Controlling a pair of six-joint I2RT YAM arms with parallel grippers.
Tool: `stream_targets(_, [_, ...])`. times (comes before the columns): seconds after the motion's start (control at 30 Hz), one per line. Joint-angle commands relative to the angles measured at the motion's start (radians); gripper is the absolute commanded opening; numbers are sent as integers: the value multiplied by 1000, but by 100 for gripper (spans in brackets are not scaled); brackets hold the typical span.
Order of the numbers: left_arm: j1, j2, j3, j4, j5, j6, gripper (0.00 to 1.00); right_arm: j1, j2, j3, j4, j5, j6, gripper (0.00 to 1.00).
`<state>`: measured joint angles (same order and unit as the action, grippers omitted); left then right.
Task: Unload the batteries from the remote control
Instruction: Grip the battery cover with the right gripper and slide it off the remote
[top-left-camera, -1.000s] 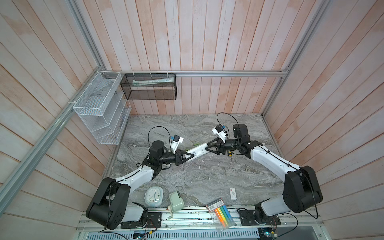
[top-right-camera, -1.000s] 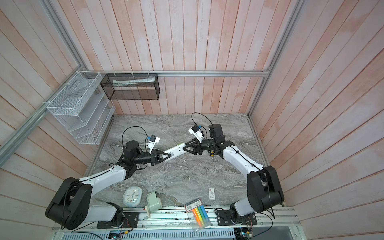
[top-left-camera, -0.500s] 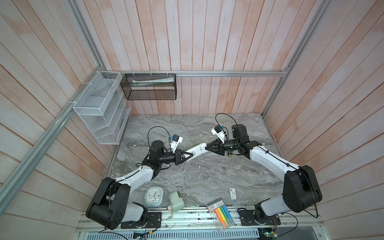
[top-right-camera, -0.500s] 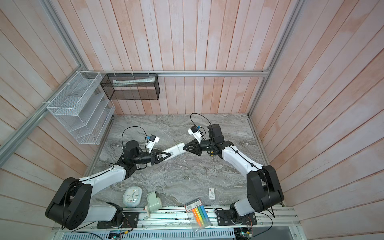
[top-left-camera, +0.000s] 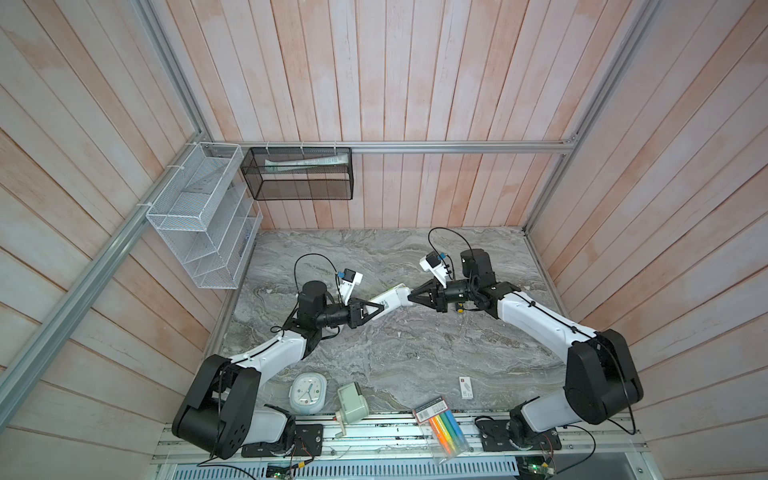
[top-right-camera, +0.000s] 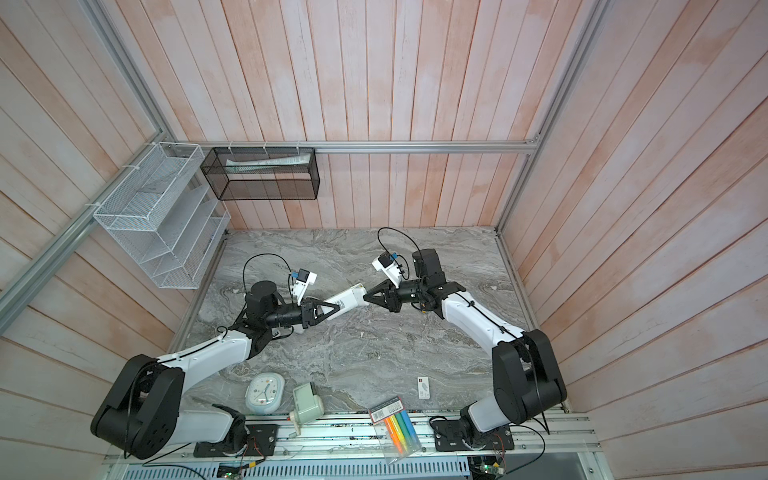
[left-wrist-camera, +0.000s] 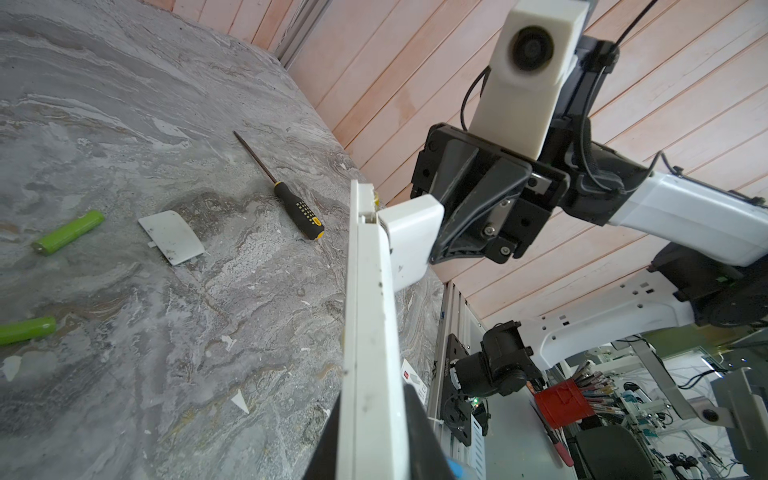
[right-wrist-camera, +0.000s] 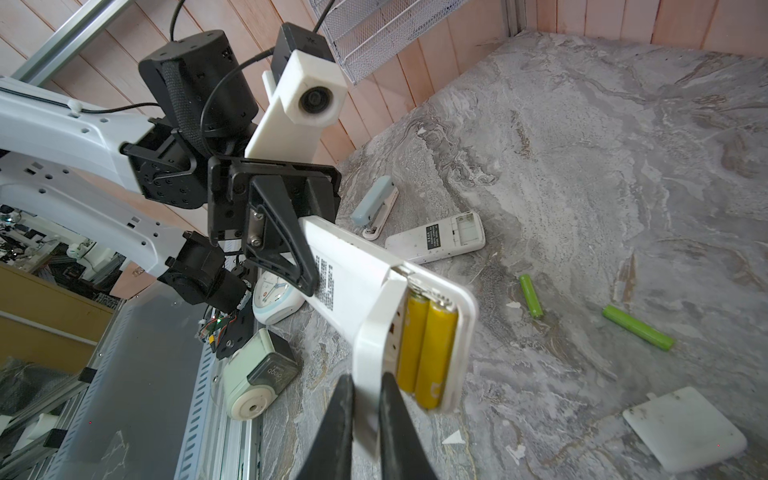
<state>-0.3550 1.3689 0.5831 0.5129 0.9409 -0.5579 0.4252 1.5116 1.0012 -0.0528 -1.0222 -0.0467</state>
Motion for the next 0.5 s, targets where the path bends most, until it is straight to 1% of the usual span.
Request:
stream_targets(0.0, [-6, -5, -2, 76, 45, 1, 9, 22, 40, 8, 11, 4, 17, 16])
stream_targets(0.17, [-6, -10, -6, 83, 47, 1, 9, 33, 61, 17, 31, 4, 33, 16])
stream_targets(0.3, [-6, -10, -9, 82, 46, 3, 8, 35, 65, 17, 53, 5, 48, 9])
stream_targets(0.47, [3, -11, -9, 66, 40, 13, 9, 32, 59, 14, 53, 11, 49, 4])
